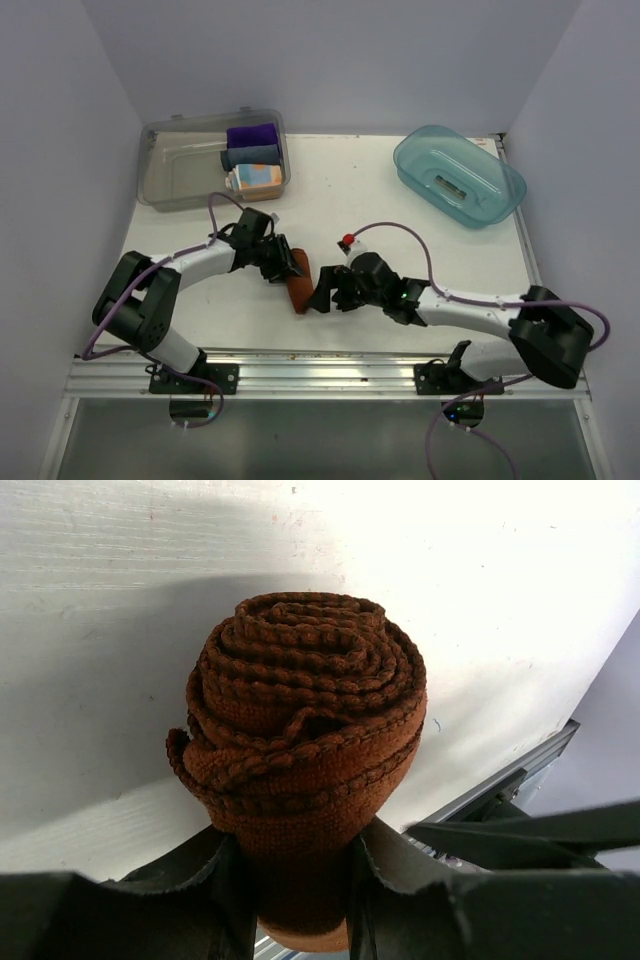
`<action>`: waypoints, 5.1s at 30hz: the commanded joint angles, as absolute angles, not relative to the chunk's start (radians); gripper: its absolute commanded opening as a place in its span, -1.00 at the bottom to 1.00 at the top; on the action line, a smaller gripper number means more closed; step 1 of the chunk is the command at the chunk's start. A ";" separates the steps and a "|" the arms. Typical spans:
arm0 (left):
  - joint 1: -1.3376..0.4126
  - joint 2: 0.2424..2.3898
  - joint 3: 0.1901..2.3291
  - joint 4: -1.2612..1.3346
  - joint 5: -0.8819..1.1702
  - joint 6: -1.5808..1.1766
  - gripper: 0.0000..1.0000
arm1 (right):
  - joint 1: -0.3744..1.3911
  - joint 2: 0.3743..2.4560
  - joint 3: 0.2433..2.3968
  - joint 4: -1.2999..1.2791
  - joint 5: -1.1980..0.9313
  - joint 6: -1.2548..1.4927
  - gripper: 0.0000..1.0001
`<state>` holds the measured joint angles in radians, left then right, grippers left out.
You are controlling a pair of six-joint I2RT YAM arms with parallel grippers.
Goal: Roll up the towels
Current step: Place the rolled towel into the container
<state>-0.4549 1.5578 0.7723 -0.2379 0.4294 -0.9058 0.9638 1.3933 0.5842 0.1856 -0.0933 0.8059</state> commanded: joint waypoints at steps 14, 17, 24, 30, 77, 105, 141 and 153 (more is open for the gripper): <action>-0.362 1.500 1.038 -0.428 0.405 -0.862 -0.50 | 0.900 0.756 0.503 -0.374 0.305 0.726 0.78; -0.299 1.500 1.167 -0.497 0.370 -0.851 -0.50 | 0.902 0.765 0.511 -0.390 0.318 0.723 0.78; -0.101 1.516 1.399 -0.505 0.315 -0.931 -0.50 | 0.900 0.816 0.549 -0.394 0.336 0.696 0.78; 0.067 1.615 1.523 -0.402 0.175 -1.066 -0.50 | 0.900 0.877 0.591 -0.390 0.322 0.689 0.78; 0.224 2.508 2.083 0.055 -0.077 -1.420 -0.44 | 0.900 1.026 0.589 -0.354 0.183 0.804 0.73; 0.227 2.620 2.207 0.049 -0.054 -1.390 0.18 | 0.900 1.034 0.592 -0.347 0.183 0.808 0.71; 0.224 2.340 1.993 -0.084 -0.031 -1.240 0.99 | 0.902 0.899 0.575 -0.391 0.167 0.819 0.82; 0.173 1.957 1.669 -0.104 -0.087 -1.063 0.99 | 0.902 0.894 0.764 -0.596 0.369 0.681 0.97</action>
